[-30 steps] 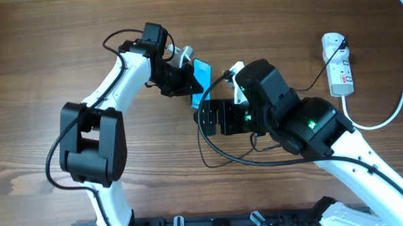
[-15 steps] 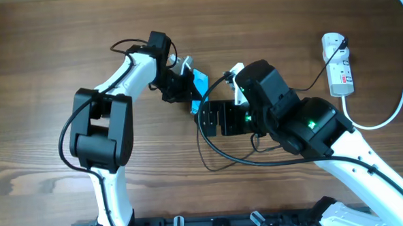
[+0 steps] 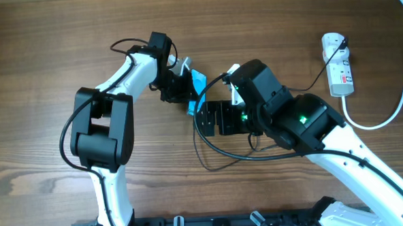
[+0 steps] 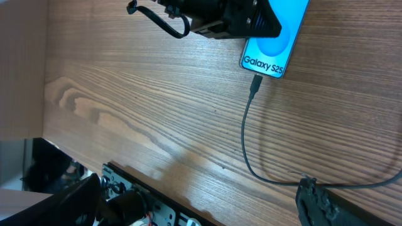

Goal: Plug charger to phone and switch on socket

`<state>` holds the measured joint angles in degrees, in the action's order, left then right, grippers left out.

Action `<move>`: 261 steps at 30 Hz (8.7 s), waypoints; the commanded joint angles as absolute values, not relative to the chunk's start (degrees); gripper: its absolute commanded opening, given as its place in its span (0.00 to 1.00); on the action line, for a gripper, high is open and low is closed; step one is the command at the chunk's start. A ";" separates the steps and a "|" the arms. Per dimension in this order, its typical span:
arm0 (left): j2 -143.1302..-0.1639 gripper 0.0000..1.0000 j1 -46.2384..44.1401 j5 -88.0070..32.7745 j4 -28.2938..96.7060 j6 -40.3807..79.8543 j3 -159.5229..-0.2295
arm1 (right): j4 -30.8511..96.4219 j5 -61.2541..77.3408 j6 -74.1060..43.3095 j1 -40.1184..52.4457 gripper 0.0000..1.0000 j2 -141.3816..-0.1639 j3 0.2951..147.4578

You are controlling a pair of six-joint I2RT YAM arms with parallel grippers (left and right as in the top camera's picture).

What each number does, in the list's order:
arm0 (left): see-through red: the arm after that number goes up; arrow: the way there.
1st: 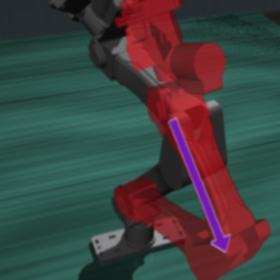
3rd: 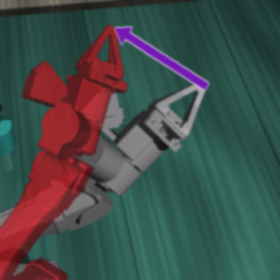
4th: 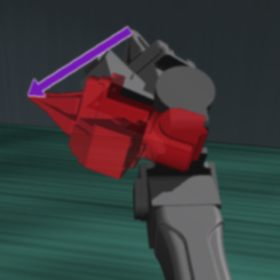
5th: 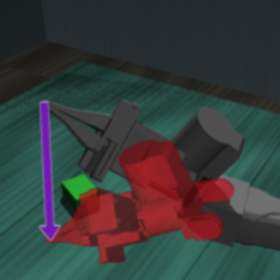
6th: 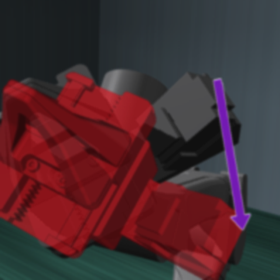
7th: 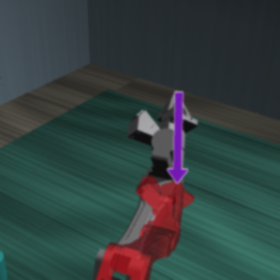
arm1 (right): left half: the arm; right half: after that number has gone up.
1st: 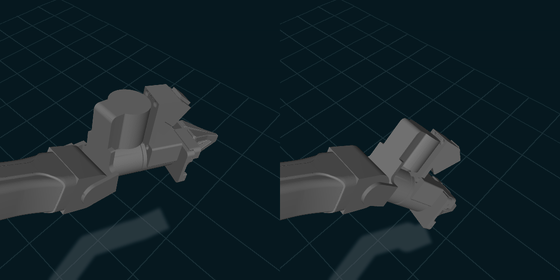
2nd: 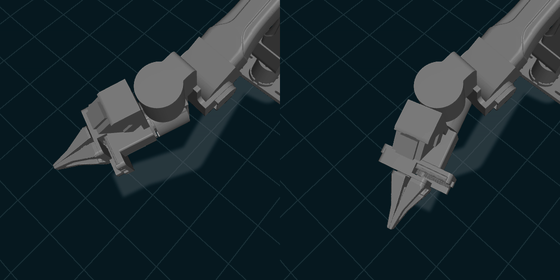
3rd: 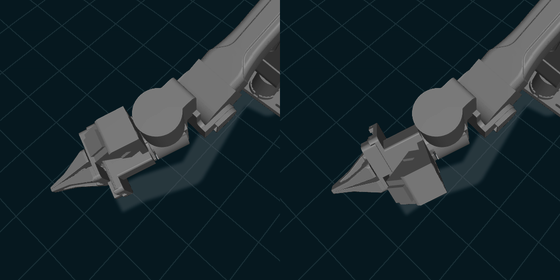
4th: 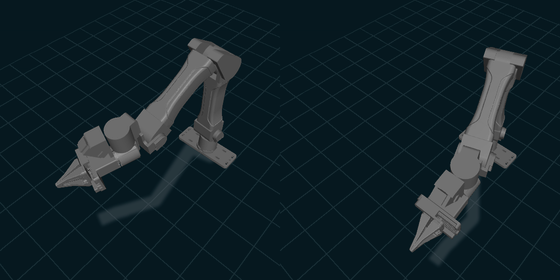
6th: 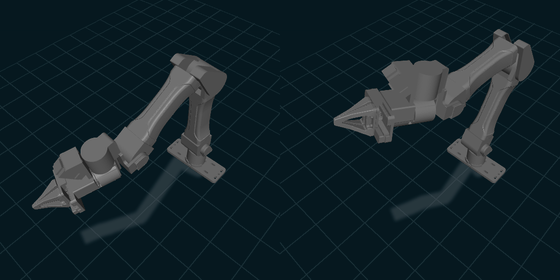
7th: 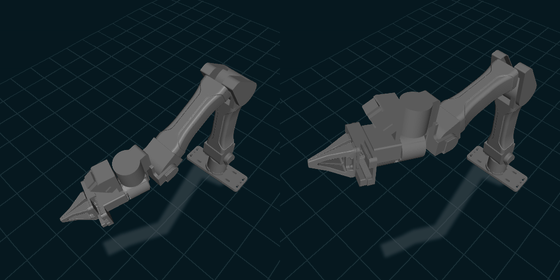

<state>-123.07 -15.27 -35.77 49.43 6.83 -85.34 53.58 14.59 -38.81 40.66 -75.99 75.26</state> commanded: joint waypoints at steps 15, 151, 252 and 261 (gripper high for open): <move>-123.79 0.36 -15.33 -27.18 50.52 6.92 -85.34 | 55.44 14.85 -38.94 40.42 0.99 -76.66 76.40; -87.00 1.00 -6.96 -2.07 57.95 20.16 -85.49 | 37.93 5.85 -15.05 -24.03 1.00 -122.54 84.75; -87.00 1.00 -6.96 -2.04 57.95 20.16 -85.49 | -5.30 8.99 -9.39 0.95 1.00 -3.14 4.32; -87.00 1.00 -6.96 -2.04 57.95 20.16 -85.49 | -8.95 8.80 -5.34 1.04 1.00 -0.19 0.27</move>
<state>-86.94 -7.11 -2.81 57.91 19.68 -85.34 -8.69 10.02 -8.71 0.67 -1.19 0.64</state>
